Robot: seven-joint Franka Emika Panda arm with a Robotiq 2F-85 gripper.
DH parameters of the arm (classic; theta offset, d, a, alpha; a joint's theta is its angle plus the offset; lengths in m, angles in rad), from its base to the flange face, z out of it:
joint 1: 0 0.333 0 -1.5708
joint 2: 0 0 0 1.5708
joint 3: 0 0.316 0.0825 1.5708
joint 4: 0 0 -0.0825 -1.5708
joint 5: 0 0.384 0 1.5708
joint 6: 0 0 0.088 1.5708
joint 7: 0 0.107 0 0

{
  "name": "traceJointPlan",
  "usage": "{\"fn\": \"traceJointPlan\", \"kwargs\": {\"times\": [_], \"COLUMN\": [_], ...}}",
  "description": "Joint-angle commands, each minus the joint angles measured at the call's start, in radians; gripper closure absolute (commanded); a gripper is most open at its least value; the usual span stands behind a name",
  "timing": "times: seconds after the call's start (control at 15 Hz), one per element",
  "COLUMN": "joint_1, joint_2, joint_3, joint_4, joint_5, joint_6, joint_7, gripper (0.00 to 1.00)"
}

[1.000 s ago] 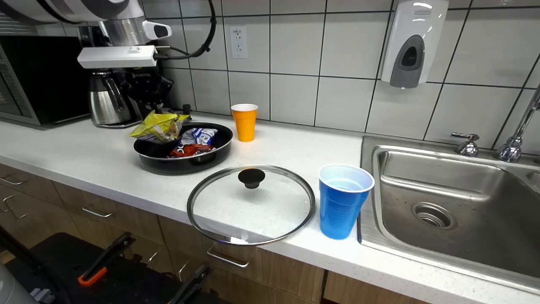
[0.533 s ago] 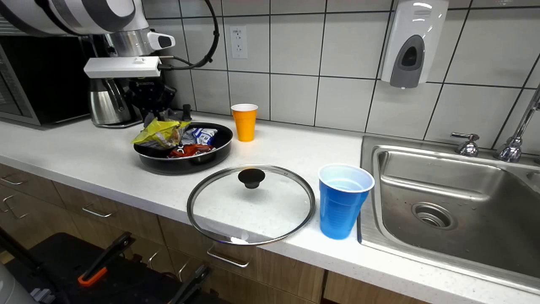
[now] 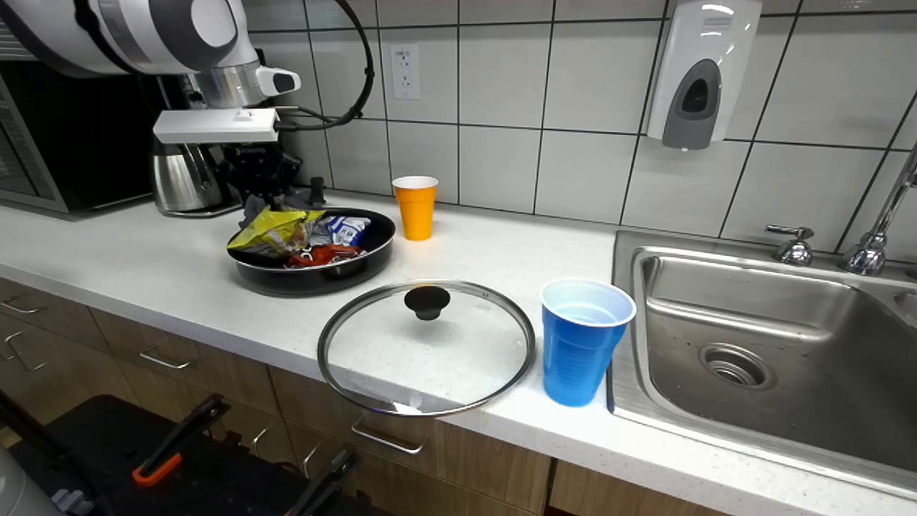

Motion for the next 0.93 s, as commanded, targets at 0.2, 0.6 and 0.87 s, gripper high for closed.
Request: {"fn": "traceJointPlan", "kwargs": {"times": [0.2, 0.6, 0.87], "joint_1": [0.008, -0.001, -0.005], "joint_2": [0.096, 0.129, 0.134], "joint_3": [0.026, 0.040, 0.041], "joint_4": [0.070, 0.086, 0.071], "joint_5": [0.041, 0.058, 0.068], "joint_6": [0.051, 0.076, 0.085], "joint_7": [-0.048, -0.057, -0.058], "gripper": [1.00, 1.00, 1.00]}}
